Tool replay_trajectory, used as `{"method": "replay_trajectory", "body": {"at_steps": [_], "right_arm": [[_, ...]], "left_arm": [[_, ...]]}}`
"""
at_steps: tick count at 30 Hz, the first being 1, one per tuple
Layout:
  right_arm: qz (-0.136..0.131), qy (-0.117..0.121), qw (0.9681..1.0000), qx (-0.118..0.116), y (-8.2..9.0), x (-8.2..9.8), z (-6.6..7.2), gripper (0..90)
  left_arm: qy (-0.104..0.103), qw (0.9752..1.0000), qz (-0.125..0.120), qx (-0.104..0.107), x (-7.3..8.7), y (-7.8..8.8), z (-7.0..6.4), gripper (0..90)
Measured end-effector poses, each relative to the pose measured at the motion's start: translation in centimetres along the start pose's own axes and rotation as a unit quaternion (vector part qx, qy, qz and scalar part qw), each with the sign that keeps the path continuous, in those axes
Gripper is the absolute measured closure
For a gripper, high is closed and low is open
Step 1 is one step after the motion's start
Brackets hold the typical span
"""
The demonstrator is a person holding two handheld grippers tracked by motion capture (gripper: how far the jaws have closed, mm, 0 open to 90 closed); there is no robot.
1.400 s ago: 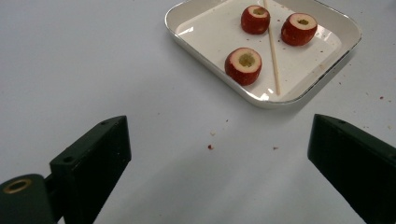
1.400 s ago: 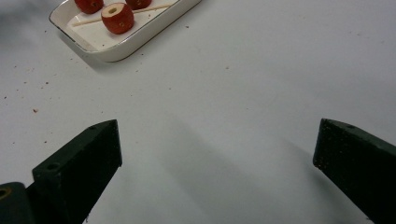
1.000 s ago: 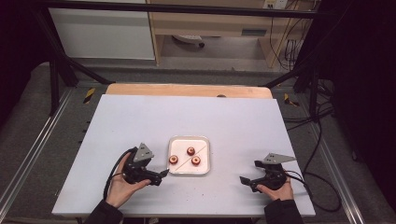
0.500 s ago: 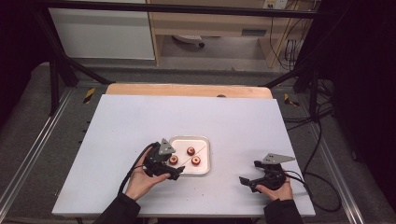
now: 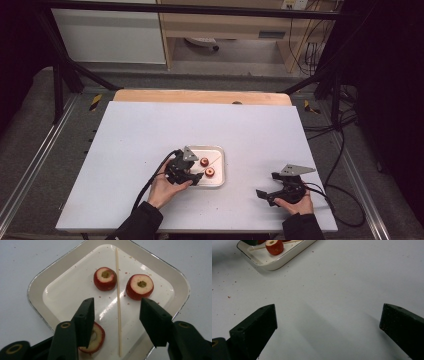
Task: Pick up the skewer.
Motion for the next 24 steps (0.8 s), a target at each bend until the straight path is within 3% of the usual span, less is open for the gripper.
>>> {"method": "replay_trajectory", "body": {"at_steps": [5,10,13,24], "right_arm": [[0.001,0.0,1.0,-0.001,0.0,0.0,0.0,1.8],[0.001,-0.001,1.0,-0.001,0.0,0.0,0.0,1.8],[0.002,-0.001,1.0,-0.001,0.0,0.0,0.0,1.8],[0.002,-0.002,1.0,-0.002,0.0,0.0,0.1,1.9]], "left_arm": [[-0.008,0.9999,0.008,-0.004,0.2,-0.5,-0.2,61.0],[-0.003,0.9999,0.011,-0.003,0.3,-0.9,-0.3,72.0],[-0.009,0.9998,0.015,-0.008,0.4,-1.2,-0.5,76.3],[0.005,0.9999,0.007,-0.005,0.4,-1.4,-0.4,87.6]]}}
Point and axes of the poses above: each handheld gripper's, and its own axes: y roughly backward along the jaws, x roughly out of its underside, z roughly to its left, the point moved 6 cm from there along -y, roughly forward along the jaws, and after that the axes turned 3 degrees about x, right-handed, at the moved point
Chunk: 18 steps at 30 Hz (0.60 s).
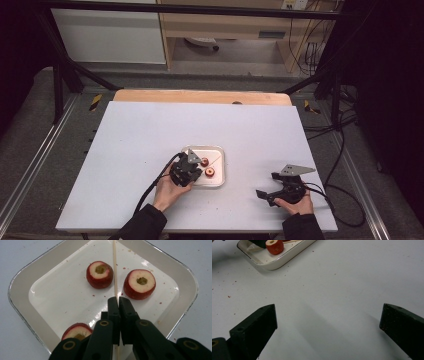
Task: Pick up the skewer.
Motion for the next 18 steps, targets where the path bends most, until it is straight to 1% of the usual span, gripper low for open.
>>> {"method": "replay_trajectory", "body": {"at_steps": [3,4,6,10,12,13,14,18], "right_arm": [[0.0,-0.001,1.0,0.0,0.0,0.0,0.0,1.9],[0.0,0.0,1.0,0.0,0.0,0.0,0.0,1.9],[0.0,0.001,1.0,0.0,0.0,0.0,0.0,1.9],[-0.001,0.0,1.0,0.0,0.1,0.0,0.0,1.9],[-0.001,0.002,1.0,0.0,0.0,0.0,0.0,1.9],[-0.001,0.002,1.0,0.0,0.0,0.0,0.0,1.9],[-0.002,0.002,1.0,0.0,0.0,0.0,0.0,2.0],[-0.004,0.003,1.0,0.003,0.1,-0.1,0.0,2.0]], "left_arm": [[0.008,1.0,-0.003,0.003,0.0,0.0,0.0,87.9],[0.008,1.0,-0.003,0.003,0.0,0.0,0.0,88.1],[0.02,0.9997,-0.01,0.009,-0.1,-0.1,0.0,88.4],[0.019,0.9996,-0.015,0.012,-0.1,-0.1,-0.1,88.4],[0.018,0.9996,-0.019,0.011,-0.2,0.2,-0.1,88.5],[0.018,0.9995,-0.025,0.009,-0.3,0.7,0.1,88.5],[0.018,0.9995,-0.025,0.009,-0.3,0.7,0.1,88.5],[0.015,0.9993,-0.034,0.005,-0.5,2.2,0.4,88.5]]}}
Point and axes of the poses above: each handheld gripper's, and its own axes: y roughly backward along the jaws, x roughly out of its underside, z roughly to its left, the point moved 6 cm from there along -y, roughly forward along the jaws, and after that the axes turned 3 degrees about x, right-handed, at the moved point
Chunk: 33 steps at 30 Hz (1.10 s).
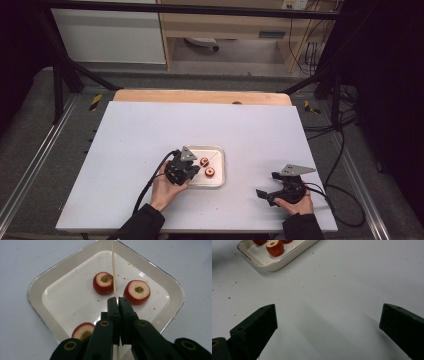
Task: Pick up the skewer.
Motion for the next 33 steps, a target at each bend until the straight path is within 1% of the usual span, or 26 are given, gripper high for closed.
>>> {"method": "replay_trajectory", "body": {"at_steps": [2,3,5,8,12,13,15,17,19,20,21,22,24,25,27,29,30,32,33], "right_arm": [[-0.002,0.001,1.0,0.001,0.0,-0.1,0.0,2.0],[-0.002,0.004,1.0,0.002,0.0,-0.2,0.2,1.9],[0.002,0.012,0.9999,0.004,-0.1,-0.3,0.3,1.5],[0.002,0.02,0.9998,0.005,-0.1,-0.5,0.7,1.1],[0.002,0.042,0.9991,0.004,-0.1,-1.1,1.4,0.6],[0.001,0.046,0.9989,0.006,-0.1,-1.2,1.6,0.6],[0.004,0.057,0.9983,0.013,-0.2,-1.5,2.0,0.6],[0.007,0.067,0.9975,0.021,-0.2,-1.8,2.3,0.6],[0.006,0.078,0.9966,0.023,-0.4,-2.1,2.7,0.6],[0.009,0.085,0.996,0.025,-0.4,-2.3,2.9,0.6],[0.011,0.092,0.9953,0.028,-0.5,-2.4,3.2,0.7],[0.015,0.101,0.9942,0.032,-0.6,-2.5,3.4,0.9],[0.021,0.116,0.9924,0.036,-0.7,-2.8,3.9,1.2],[0.02,0.12,0.9918,0.037,-0.8,-2.9,4.1,1.5],[0.022,0.136,0.9896,0.041,-0.9,-3.2,4.5,1.8],[0.024,0.152,0.9871,0.043,-0.9,-3.5,4.9,2.7],[0.023,0.161,0.9857,0.044,-0.9,-3.6,5.1,3.1],[0.024,0.179,0.9824,0.049,-0.9,-3.8,5.5,3.9],[0.024,0.189,0.9804,0.051,-0.9,-3.9,5.6,4.5]], "left_arm": [[-0.004,1.0,-0.003,0.001,0.0,0.7,0.1,88.5],[-0.006,1.0,-0.006,0.004,0.1,1.2,0.2,88.5],[-0.007,0.9999,-0.006,0.006,0.2,1.4,0.2,88.5],[-0.015,0.9998,-0.001,0.01,0.5,1.9,0.2,88.5],[-0.02,0.9996,0.001,0.017,0.7,2.3,0.0,88.5],[-0.025,0.9995,0.0,0.02,0.7,2.6,-0.2,88.5],[-0.029,0.9992,0.002,0.027,0.8,2.9,-0.5,88.5],[-0.035,0.999,0.004,0.029,0.8,3.0,-0.7,88.5],[-0.037,0.9988,0.005,0.031,0.8,3.0,-0.9,88.5],[-0.043,0.9984,0.01,0.035,0.8,3.1,-1.1,88.5],[-0.043,0.9984,0.01,0.035,0.8,3.1,-1.1,88.5],[-0.049,0.998,0.011,0.039,0.7,3.2,-1.4,88.5],[-0.054,0.9976,0.011,0.041,0.6,3.1,-1.7,88.5],[-0.058,0.9973,0.014,0.042,0.5,3.1,-1.9,88.5],[-0.063,0.9968,0.016,0.045,0.4,3.0,-2.2,88.5],[-0.066,0.9966,0.017,0.046,0.3,3.0,-2.4,88.5],[-0.071,0.9961,0.022,0.048,0.2,2.8,-2.7,88.5],[-0.072,0.9959,0.022,0.05,0.1,2.7,-2.8,88.5],[-0.076,0.9954,0.026,0.053,-0.1,2.5,-3.1,88.5]]}}
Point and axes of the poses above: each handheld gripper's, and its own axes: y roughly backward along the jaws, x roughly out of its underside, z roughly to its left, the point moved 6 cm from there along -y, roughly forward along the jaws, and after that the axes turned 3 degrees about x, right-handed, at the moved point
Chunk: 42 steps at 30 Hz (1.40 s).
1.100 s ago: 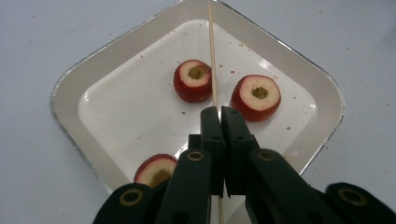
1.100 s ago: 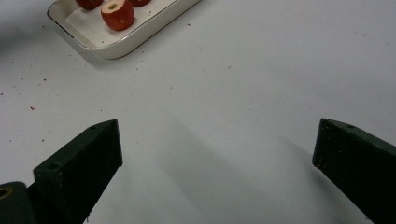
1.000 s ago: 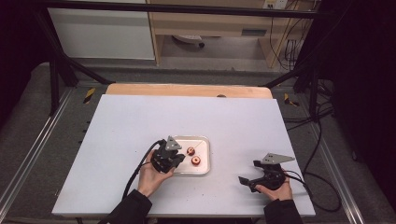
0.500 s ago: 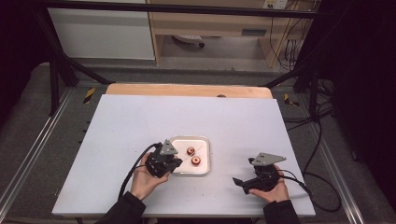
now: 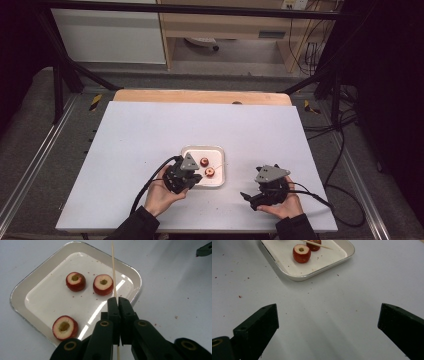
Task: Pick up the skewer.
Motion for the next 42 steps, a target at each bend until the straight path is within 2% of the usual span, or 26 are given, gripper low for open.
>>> {"method": "replay_trajectory", "body": {"at_steps": [5,9,14,20,24,27,33,35,41,42], "right_arm": [[0.011,0.042,0.999,0.011,0.0,-0.4,0.4,7.0],[0.018,0.08,0.9965,0.016,0.0,-0.7,0.7,8.9],[0.022,0.115,0.9929,0.021,0.0,-1.1,1.1,13.0],[0.024,0.16,0.9864,0.026,-0.2,-1.5,1.5,19.6],[0.027,0.2,0.979,0.026,-0.5,-1.4,1.6,26.0],[0.028,0.221,0.9747,0.021,-0.7,-1.2,1.8,32.6],[0.028,0.264,0.964,0.015,-1.0,-0.9,2.1,43.4],[0.034,0.284,0.9582,0.016,-1.1,-0.7,2.1,46.4],[0.044,0.319,0.9466,0.003,-1.3,-0.2,2.5,59.3],[0.046,0.329,0.9433,0.001,-1.4,-0.1,2.5,61.2]], "left_arm": [[-0.014,0.9998,0.01,0.006,-0.7,-0.5,-0.8,88.5],[-0.023,0.9995,0.02,0.013,-1.3,-1.0,-1.5,88.5],[-0.039,0.9986,0.029,0.019,-2.1,-1.5,-2.3,88.5],[-0.058,0.997,0.045,0.026,-3.0,-2.5,-3.4,88.5],[-0.065,0.9961,0.048,0.035,-3.5,-3.1,-4.2,88.5],[-0.071,0.9953,0.053,0.04,-3.9,-3.5,-4.7,88.5],[-0.083,0.9932,0.067,0.047,-4.5,-4.3,-5.6,88.5],[-0.086,0.9925,0.07,0.05,-4.6,-4.4,-5.9,88.5],[-0.094,0.991,0.076,0.058,-4.9,-4.8,-6.5,88.5],[-0.095,0.9907,0.077,0.059,-4.8,-4.8,-6.5,88.5]]}}
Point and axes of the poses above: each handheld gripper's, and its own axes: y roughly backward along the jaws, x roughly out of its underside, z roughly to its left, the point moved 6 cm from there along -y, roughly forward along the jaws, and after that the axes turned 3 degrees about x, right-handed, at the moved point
